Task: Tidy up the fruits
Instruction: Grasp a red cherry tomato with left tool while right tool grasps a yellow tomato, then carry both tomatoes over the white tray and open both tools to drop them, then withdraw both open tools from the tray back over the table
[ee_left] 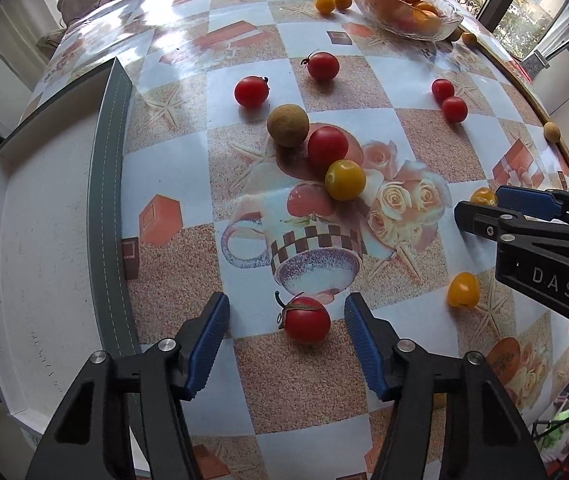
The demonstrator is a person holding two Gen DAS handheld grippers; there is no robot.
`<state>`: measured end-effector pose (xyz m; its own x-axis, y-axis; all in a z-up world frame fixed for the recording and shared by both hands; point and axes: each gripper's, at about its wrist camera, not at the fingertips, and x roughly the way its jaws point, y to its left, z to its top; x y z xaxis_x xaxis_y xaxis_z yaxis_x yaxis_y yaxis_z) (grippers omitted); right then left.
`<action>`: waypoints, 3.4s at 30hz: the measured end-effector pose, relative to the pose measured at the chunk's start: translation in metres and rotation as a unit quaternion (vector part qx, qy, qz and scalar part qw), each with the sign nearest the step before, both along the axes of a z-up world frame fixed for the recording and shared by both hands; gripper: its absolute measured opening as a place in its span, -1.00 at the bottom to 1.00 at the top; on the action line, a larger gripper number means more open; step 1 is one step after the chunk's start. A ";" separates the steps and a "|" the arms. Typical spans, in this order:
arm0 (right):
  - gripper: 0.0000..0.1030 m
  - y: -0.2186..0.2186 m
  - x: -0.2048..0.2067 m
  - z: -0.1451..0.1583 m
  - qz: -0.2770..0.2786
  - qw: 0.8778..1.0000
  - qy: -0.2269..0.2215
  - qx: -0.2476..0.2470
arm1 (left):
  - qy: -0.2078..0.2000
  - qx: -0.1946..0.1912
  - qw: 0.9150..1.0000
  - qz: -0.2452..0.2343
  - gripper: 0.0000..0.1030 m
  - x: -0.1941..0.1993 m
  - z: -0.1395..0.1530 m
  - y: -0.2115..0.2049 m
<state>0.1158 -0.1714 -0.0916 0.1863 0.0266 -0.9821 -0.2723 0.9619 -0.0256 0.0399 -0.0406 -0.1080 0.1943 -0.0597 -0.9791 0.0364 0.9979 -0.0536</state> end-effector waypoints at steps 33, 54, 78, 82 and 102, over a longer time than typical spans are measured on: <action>-0.54 0.133 -0.007 0.043 0.086 0.980 0.060 0.167 | -0.072 0.008 0.986 0.151 -0.52 -0.033 0.064 0.178; -0.53 0.245 -0.019 -0.007 0.184 0.973 0.092 0.106 | -0.036 0.045 0.982 0.181 -0.51 -0.054 0.016 0.227; 0.60 0.192 -0.001 0.038 0.096 0.975 0.068 0.189 | -0.029 0.070 0.986 0.151 0.56 -0.045 0.033 0.199; 0.60 0.146 0.005 0.037 0.055 0.983 0.060 0.166 | -0.039 0.067 0.989 0.125 0.56 -0.032 0.042 0.174; 0.60 -0.047 0.023 0.010 -0.117 0.989 0.044 0.074 | -0.040 0.000 0.998 0.057 0.56 0.050 0.028 0.049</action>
